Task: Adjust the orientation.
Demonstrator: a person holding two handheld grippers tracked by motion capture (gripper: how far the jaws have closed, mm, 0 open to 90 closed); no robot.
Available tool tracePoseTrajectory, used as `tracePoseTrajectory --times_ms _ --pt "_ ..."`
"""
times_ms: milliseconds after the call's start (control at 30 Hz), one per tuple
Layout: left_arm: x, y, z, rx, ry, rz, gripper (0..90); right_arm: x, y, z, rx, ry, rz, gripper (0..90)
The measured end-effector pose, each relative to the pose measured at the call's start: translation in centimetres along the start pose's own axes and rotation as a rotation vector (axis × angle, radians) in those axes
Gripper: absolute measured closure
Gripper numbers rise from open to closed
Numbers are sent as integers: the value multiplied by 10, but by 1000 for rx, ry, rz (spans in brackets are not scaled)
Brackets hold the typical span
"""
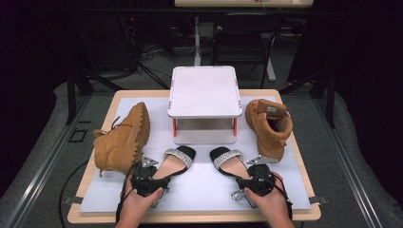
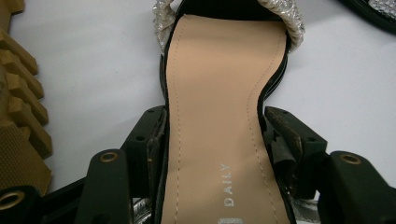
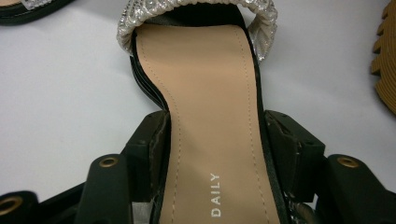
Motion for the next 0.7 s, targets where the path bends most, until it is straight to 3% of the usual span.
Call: tracePoseTrajectory --times_ms 433,700 --pt "1 3 7 11 6 -2 419 1 3 4 10 -9 -1 417" --pt "-2 12 11 23 12 -4 419 1 8 8 16 -6 -2 417"
Point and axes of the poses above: each handheld gripper's, and its own axes: z roughly backward along the jaws, y roughly out of its top, x roughly to its right, the point moved 10 cm from there along -z, roughly forward along the jaws, and after that the axes turned 4 degrees about -z, right-handed, at the moved point
